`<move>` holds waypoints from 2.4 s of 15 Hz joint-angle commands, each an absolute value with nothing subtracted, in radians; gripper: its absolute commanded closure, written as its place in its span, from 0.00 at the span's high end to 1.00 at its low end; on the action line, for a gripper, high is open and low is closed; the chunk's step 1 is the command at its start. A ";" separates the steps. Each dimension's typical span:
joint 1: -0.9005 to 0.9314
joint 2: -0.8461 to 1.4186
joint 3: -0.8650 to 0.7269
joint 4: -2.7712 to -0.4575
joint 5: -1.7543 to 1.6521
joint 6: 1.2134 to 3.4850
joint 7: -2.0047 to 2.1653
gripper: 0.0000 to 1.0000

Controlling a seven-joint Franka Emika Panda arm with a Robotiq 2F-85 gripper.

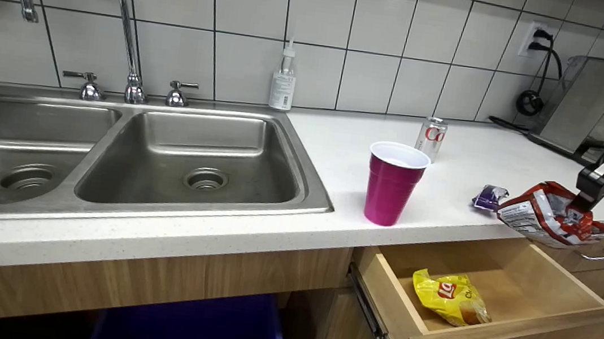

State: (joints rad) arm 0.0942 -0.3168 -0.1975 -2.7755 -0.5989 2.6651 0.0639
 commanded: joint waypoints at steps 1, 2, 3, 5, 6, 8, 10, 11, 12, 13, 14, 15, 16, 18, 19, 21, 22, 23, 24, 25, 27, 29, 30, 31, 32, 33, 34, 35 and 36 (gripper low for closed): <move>0.118 -0.314 -0.223 -2.776 -0.556 2.620 0.010 0.00; 0.120 -0.309 -0.226 -2.776 -0.554 2.615 0.007 0.00; 0.120 -0.302 -0.227 -2.777 -0.553 2.612 0.004 0.00; 0.120 -0.286 -0.226 -2.778 -0.554 2.609 0.000 0.00; 0.120 -0.277 -0.227 -2.779 -0.554 2.611 -0.004 0.00; 0.117 -0.257 -0.226 -2.780 -0.558 2.613 -0.005 0.00; 0.038 -0.230 -0.144 -2.781 -0.527 2.625 -0.033 0.00; 0.034 -0.215 -0.137 -2.777 -0.524 2.627 -0.040 0.00; 0.022 -0.203 -0.123 -2.773 -0.519 2.625 -0.045 0.00; 0.010 -0.190 -0.109 -2.769 -0.523 2.627 -0.044 0.00; -0.001 -0.177 -0.097 -2.765 -0.529 2.631 -0.040 0.00; -0.011 -0.163 -0.087 -2.760 -0.538 2.631 -0.033 0.00; -0.018 -0.149 -0.082 -2.752 -0.538 2.629 -0.032 0.00; -0.031 -0.121 -0.073 -2.737 -0.546 2.631 -0.022 0.00; -0.037 -0.107 -0.071 -2.730 -0.553 2.636 -0.016 0.00; -0.050 -0.072 -0.069 -2.709 -0.575 2.649 0.010 0.00; -0.053 -0.054 -0.070 -2.695 -0.581 2.647 0.017 0.00; -0.058 -0.039 -0.069 -2.681 -0.600 2.646 0.036 0.00; -0.057 -0.024 -0.071 -2.670 -0.602 2.645 0.037 0.00; -0.058 -0.010 -0.072 -2.658 -0.616 2.645 0.048 0.00; -0.053 0.019 -0.076 -2.635 -0.627 2.644 0.054 0.00; -0.046 0.047 -0.080 -2.613 -0.633 2.644 0.056 0.00; -0.043 0.063 -0.081 -2.603 -0.633 2.645 0.056 0.00; -0.040 0.076 -0.083 -2.592 -0.633 2.645 0.056 0.00; -0.037 0.092 -0.085 -2.582 -0.637 2.648 0.061 0.00; -0.035 0.106 -0.087 -2.571 -0.640 2.648 0.065 0.00; -0.032 0.119 -0.089 -2.561 -0.640 2.648 0.066 0.00; -0.029 0.129 -0.091 -2.553 -0.643 2.647 0.069 0.00; -0.025 0.135 -0.092 -2.548 -0.644 2.644 0.074 0.26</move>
State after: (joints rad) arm -0.0322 0.0953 -0.0923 -2.5887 -0.6118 2.6430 0.0267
